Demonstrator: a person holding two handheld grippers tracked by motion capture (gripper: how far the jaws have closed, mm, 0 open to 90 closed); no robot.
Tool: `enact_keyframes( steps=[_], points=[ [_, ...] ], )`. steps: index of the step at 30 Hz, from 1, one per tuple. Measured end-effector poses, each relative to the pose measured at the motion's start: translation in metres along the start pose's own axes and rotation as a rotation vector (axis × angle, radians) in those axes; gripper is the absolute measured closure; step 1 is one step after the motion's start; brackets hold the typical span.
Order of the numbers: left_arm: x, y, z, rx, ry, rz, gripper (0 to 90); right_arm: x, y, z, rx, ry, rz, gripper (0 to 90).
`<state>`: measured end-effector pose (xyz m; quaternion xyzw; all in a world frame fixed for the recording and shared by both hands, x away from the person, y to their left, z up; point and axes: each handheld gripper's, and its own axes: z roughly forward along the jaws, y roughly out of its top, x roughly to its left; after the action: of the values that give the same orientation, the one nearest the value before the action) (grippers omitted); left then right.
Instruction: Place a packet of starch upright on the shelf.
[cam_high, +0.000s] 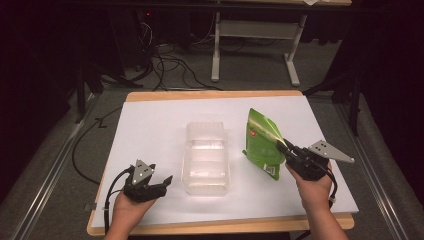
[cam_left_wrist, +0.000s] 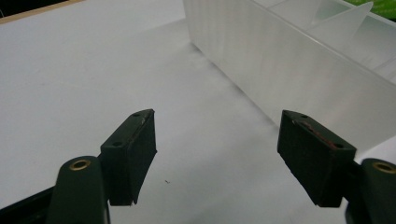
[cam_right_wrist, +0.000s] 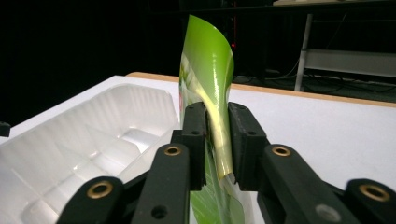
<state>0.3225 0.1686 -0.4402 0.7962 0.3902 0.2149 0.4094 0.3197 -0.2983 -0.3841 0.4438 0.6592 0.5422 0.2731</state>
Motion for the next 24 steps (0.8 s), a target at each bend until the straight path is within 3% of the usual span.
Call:
enact_keyframes(
  steps=[13, 24],
  points=[
    [0.000, 0.000, -0.001, -0.003, -0.002, -0.003, 28.8, 0.003, -0.006, 0.007, 0.048, 0.009, -0.001, 67.1],
    [0.000, 0.000, 0.000, -0.007, -0.003, -0.003, 28.7, -0.005, -0.014, 0.017, 0.100, 0.061, 0.011, 55.6]
  ],
)
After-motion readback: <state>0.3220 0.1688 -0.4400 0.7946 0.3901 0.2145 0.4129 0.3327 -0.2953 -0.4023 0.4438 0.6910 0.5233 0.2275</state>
